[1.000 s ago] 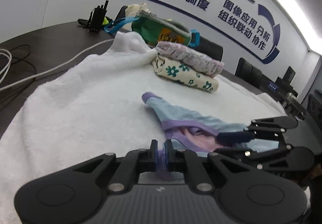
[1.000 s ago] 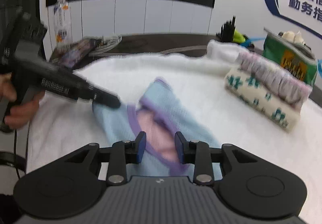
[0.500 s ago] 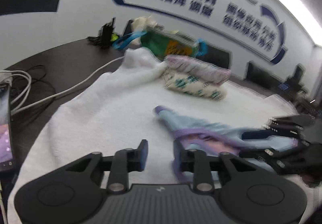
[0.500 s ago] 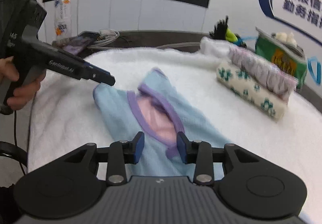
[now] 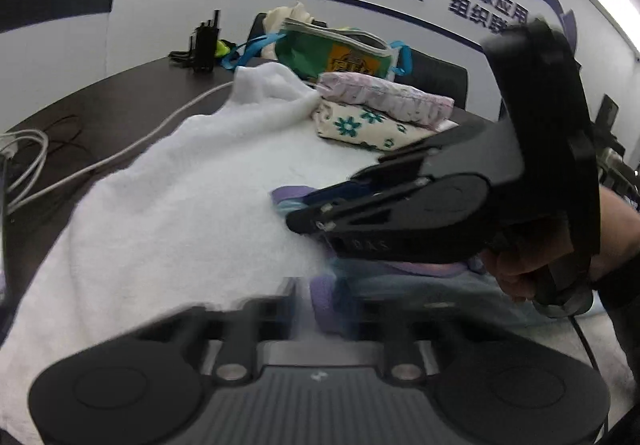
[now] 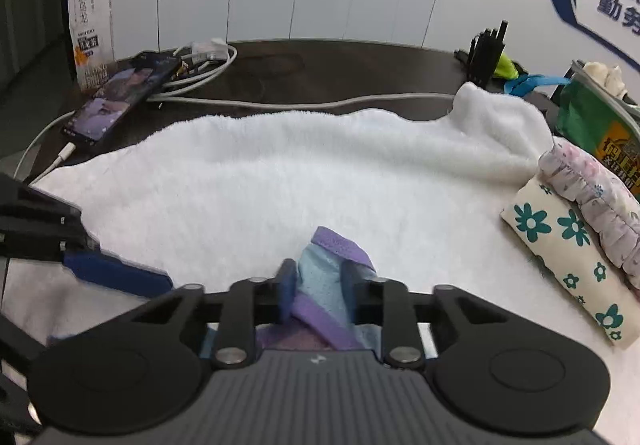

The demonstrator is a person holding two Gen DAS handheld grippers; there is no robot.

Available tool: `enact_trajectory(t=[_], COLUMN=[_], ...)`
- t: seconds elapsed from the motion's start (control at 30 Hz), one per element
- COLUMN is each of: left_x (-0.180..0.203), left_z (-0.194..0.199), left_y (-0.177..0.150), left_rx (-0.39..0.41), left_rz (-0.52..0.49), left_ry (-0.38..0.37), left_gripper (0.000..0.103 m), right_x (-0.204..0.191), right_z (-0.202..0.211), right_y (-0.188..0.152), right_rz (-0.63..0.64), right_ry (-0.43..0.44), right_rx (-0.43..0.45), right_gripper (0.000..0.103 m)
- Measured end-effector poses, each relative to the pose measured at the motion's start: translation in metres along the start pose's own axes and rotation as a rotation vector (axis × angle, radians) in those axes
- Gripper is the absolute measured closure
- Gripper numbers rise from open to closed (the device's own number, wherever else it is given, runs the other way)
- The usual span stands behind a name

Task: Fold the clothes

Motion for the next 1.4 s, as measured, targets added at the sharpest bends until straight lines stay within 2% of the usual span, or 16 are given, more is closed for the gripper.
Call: enact_trajectory(t=[0.03,0.07,0.23,0.33,0.43,0.53,0.73,0.83,0.87,0.97,1.03,1.07,1.17,1.27,1.37,1.4], left_x=[0.002,0.002,0.015,0.055,0.123,0.188,0.254,0.269,0.272,0.260,0.230,0.213,0.168,0.146,0.146,0.150], left_z=[0.000,0.001,0.015,0.019,0.012,-0.006,-0.033,-0.043,-0.040,0.002,0.026,0.027,-0.003,-0.047,-0.073,-0.075], left_y=[0.000,0.004,0.030,0.044,0.044,0.030,-0.004,-0.020,-0.023,-0.015,0.005,0.016,0.048,0.060,0.060,0.058], left_rx=[0.007,0.023,0.122,0.227,0.303,0.285,0.216,0.154,0.143,0.130,0.152,0.152,0.101,-0.005,-0.076,-0.092], left_rz=[0.012,0.028,0.132,0.143,0.097,0.042,0.012,0.004,0.004,0.015,0.019,0.006,-0.075,-0.103,-0.143,-0.164], left_ry=[0.002,0.010,0.010,0.022,-0.047,-0.134,-0.228,-0.291,-0.316,-0.473,-0.534,-0.521,-0.386,-0.266,-0.259,-0.268], left_gripper=[0.096,0.097,0.097,0.097,0.097,0.097,0.094,0.069,0.069,0.064,0.056,0.055,0.058,0.059,0.059,0.059], right_x=[0.000,0.002,0.028,0.061,0.098,0.131,0.171,0.182,0.181,0.177,0.168,0.161,0.137,0.121,0.118,0.118], right_z=[0.002,0.005,0.049,0.098,0.152,0.199,0.244,0.241,0.244,0.267,0.284,0.289,0.284,0.258,0.244,0.246], right_y=[0.000,0.002,0.011,0.007,-0.019,-0.063,-0.144,-0.172,-0.176,-0.179,-0.175,-0.171,-0.166,-0.165,-0.171,-0.174], right_rz=[-0.002,-0.009,-0.105,-0.239,-0.429,-0.614,-0.753,-0.820,-0.815,-0.792,-0.767,-0.749,-0.735,-0.714,-0.689,-0.687], right_ry=[-0.006,-0.021,-0.114,-0.193,-0.290,-0.389,-0.558,-0.542,-0.546,-0.563,-0.553,-0.530,-0.421,-0.373,-0.402,-0.418], right_rx=[0.009,0.022,0.149,0.248,0.322,0.348,0.256,0.193,0.199,0.258,0.297,0.312,0.323,0.288,0.237,0.227], right_gripper=[0.097,0.099,0.100,0.099,0.099,0.099,0.099,0.096,0.094,0.071,0.070,0.070,0.067,0.068,0.098,0.098])
Point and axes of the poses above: each gripper's, at about its wrist camera, not at the fingertips, and z roughly against the way its jaws point, x to its right, y to its top, the point moved 8 cm from there along -z, roughly the way its jaws point, and after that the axes turned 12 degrees about x, right-handed, at the moved point
